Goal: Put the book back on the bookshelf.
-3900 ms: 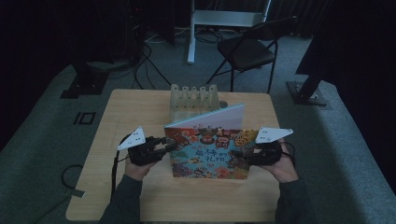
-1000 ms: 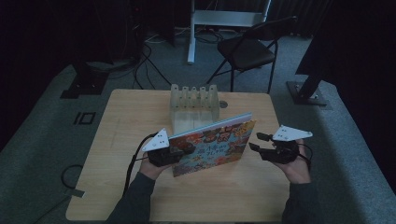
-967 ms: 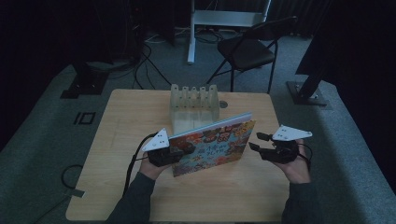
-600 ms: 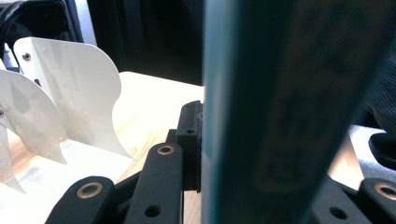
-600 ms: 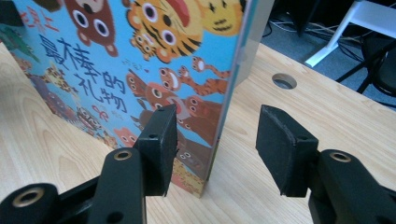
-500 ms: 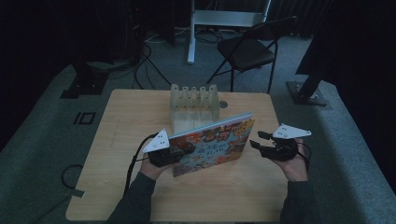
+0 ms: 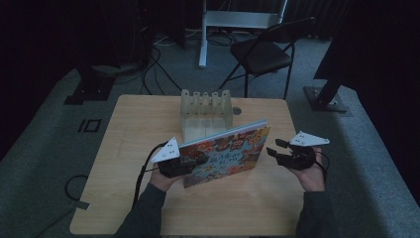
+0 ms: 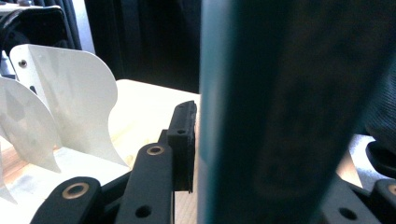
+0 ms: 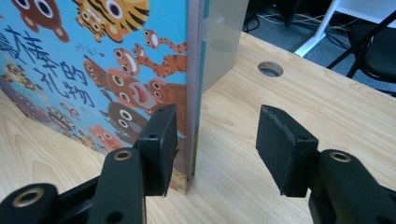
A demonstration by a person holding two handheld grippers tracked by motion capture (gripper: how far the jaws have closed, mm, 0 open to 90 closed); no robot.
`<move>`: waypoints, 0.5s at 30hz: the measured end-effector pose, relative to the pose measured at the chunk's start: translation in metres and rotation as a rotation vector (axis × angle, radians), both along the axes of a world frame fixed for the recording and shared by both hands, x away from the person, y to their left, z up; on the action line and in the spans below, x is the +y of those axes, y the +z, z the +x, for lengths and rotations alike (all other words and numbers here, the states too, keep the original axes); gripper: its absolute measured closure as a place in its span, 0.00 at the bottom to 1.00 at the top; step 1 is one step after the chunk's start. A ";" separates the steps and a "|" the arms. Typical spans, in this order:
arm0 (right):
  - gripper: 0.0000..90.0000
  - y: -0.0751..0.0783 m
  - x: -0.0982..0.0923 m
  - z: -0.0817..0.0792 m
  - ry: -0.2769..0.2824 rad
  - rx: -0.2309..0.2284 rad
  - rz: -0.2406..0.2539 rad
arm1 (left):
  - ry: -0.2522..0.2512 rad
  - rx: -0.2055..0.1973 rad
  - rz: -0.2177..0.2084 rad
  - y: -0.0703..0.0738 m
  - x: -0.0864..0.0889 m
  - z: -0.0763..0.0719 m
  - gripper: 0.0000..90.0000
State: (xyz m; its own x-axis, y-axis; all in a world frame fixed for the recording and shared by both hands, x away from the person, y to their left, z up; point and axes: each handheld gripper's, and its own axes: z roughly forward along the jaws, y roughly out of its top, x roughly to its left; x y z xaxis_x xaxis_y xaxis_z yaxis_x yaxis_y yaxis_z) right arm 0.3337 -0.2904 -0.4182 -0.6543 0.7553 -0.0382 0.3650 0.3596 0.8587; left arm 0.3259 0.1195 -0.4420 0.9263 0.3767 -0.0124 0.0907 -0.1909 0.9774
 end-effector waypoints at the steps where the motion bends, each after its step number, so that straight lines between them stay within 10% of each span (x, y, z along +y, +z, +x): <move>1: 0.53 0.000 0.000 0.000 -0.003 -0.001 -0.001 | 0.000 0.001 -0.007 0.000 0.000 0.000 0.74; 15: 0.53 -0.014 -0.001 0.003 -0.042 0.007 -0.012 | 0.005 -0.035 -0.059 -0.005 -0.004 -0.001 0.68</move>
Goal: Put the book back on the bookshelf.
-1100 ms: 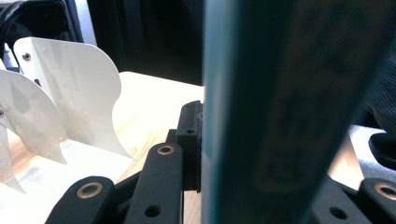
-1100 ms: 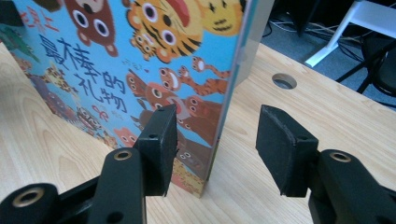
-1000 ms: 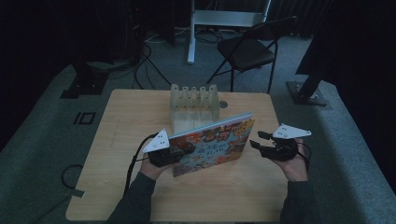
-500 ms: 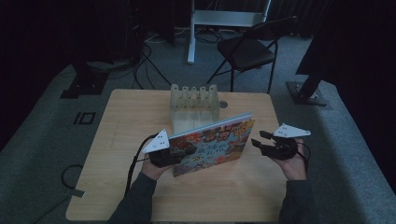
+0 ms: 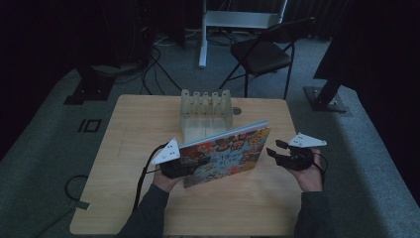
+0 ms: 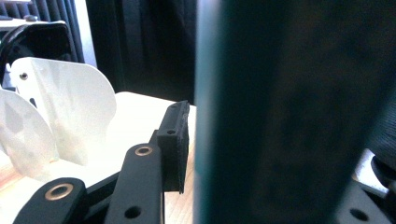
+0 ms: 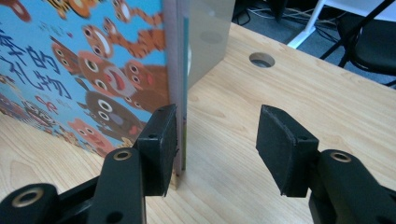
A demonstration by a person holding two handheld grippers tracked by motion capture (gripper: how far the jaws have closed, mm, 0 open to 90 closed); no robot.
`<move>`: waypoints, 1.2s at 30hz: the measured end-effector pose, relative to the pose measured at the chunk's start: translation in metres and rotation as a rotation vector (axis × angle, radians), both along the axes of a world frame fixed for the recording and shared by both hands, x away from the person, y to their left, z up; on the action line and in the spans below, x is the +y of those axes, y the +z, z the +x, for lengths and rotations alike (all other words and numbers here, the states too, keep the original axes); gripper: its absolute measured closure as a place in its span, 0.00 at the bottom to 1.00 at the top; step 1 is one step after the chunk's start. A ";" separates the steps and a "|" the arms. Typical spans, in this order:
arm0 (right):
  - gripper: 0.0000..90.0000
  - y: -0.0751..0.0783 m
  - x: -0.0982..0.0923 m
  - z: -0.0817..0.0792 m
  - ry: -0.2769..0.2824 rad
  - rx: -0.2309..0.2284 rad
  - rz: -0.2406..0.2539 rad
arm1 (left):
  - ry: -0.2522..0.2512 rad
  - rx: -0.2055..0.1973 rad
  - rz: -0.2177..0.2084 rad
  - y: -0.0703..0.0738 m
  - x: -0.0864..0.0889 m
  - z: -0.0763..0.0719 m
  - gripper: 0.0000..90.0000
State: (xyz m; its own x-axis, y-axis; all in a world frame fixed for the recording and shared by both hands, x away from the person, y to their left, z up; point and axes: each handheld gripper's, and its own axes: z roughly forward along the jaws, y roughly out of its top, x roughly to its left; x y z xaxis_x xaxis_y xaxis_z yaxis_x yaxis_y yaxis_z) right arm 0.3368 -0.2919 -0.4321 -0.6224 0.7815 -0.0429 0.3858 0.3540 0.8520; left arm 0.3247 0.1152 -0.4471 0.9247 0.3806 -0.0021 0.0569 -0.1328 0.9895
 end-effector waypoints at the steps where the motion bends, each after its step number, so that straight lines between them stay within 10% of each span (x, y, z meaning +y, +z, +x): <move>1: 0.53 -0.002 -0.001 0.000 -0.003 0.002 0.001 | 0.003 -0.003 -0.003 -0.001 0.000 0.000 0.67; 36: 0.52 -0.059 -0.010 0.015 -0.096 0.111 -0.020 | 0.041 0.004 -0.007 -0.013 -0.003 -0.005 0.64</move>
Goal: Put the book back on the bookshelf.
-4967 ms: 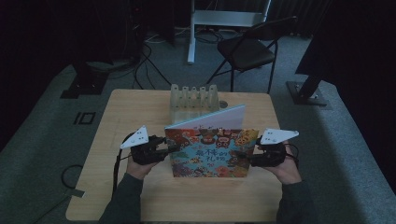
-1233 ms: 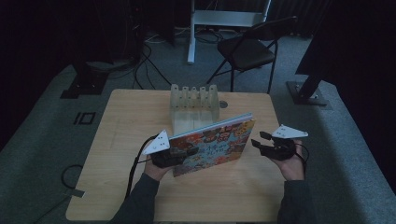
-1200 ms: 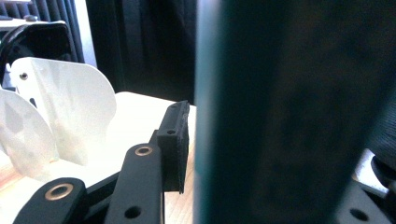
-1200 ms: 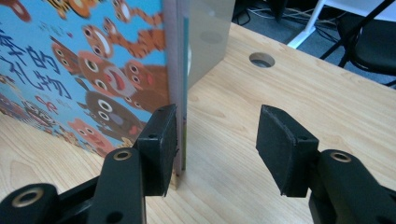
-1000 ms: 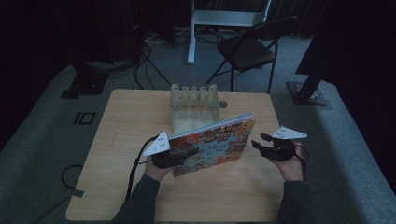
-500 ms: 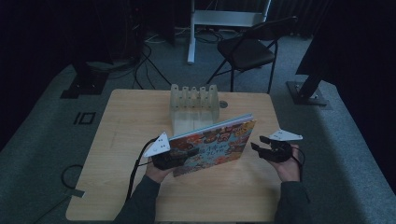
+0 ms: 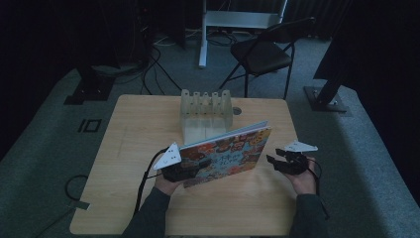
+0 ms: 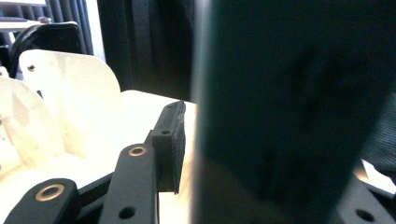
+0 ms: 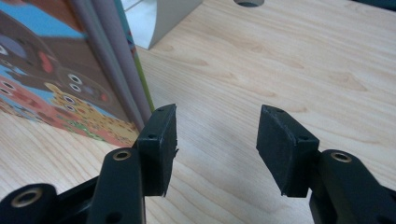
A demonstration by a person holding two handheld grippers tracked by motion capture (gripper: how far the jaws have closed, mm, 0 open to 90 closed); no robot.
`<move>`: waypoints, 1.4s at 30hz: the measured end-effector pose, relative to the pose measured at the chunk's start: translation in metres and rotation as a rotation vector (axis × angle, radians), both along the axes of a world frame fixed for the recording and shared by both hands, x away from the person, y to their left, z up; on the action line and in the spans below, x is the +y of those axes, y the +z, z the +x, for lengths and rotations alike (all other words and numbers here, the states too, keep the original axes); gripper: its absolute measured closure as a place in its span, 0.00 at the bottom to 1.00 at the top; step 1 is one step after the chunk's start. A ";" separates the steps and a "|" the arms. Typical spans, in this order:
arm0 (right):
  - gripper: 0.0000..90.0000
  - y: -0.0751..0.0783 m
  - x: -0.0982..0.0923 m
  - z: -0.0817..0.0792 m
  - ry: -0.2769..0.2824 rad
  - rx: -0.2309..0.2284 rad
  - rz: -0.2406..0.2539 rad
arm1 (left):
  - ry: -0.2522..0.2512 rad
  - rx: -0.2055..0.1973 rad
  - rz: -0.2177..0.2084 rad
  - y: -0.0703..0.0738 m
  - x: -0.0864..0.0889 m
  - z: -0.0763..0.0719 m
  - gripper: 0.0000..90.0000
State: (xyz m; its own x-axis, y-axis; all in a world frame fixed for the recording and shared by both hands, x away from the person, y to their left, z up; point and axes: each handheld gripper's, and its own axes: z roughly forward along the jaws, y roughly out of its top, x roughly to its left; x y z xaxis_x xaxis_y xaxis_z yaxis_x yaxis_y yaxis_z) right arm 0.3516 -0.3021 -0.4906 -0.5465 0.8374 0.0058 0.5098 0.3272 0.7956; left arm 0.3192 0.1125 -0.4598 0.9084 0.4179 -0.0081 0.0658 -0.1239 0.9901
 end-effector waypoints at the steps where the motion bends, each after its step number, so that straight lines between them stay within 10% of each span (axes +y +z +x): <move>1: 0.52 -0.002 -0.001 0.000 -0.003 0.004 0.000 | -0.001 0.001 0.000 0.000 0.000 0.000 0.64; 42: 0.44 -0.048 -0.004 0.004 -0.065 0.101 -0.110 | -0.024 0.017 -0.021 -0.010 -0.003 0.002 0.81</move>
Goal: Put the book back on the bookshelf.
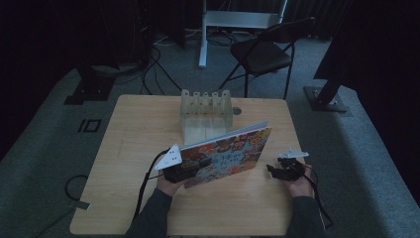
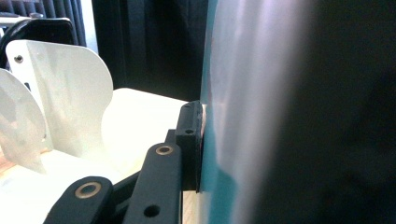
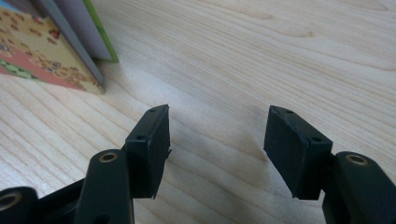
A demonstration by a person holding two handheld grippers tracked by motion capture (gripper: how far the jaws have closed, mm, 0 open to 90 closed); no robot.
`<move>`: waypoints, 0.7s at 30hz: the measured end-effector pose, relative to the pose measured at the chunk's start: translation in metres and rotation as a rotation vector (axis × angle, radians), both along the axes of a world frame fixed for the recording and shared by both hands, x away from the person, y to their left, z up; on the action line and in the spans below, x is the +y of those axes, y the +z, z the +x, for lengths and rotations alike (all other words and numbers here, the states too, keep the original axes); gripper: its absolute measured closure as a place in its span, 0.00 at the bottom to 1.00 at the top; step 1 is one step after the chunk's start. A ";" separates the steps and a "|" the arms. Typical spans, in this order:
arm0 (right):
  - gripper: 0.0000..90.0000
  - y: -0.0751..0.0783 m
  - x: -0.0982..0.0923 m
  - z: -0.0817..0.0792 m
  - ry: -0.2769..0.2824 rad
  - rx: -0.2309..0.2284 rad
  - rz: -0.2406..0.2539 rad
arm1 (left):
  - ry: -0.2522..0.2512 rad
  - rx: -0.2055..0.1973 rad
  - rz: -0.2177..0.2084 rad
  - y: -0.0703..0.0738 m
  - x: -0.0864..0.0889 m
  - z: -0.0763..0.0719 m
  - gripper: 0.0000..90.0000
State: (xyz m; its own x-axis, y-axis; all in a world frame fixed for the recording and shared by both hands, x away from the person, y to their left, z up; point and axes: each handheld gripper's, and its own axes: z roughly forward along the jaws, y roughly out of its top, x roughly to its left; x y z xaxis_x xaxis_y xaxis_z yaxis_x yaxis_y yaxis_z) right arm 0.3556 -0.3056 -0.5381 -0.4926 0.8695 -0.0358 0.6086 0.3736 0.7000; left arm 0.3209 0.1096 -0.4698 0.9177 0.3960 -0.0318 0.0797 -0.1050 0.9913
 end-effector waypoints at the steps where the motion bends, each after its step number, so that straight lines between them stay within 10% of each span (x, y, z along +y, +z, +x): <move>1: 0.44 0.000 0.000 0.000 0.000 0.000 -0.001 | -0.001 -0.001 0.000 0.000 -0.001 0.000 0.81; 21: 0.44 -0.003 -0.002 -0.001 -0.011 0.001 0.011 | -0.002 -0.035 0.009 -0.002 -0.009 -0.007 0.87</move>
State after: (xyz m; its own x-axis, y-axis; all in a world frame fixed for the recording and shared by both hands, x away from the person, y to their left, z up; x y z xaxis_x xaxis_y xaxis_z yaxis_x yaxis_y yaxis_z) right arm 0.3546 -0.3079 -0.5412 -0.4827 0.8754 -0.0258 0.6134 0.3589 0.7035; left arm 0.3135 0.1007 -0.4719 0.9189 0.3945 0.0036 0.0449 -0.1137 0.9925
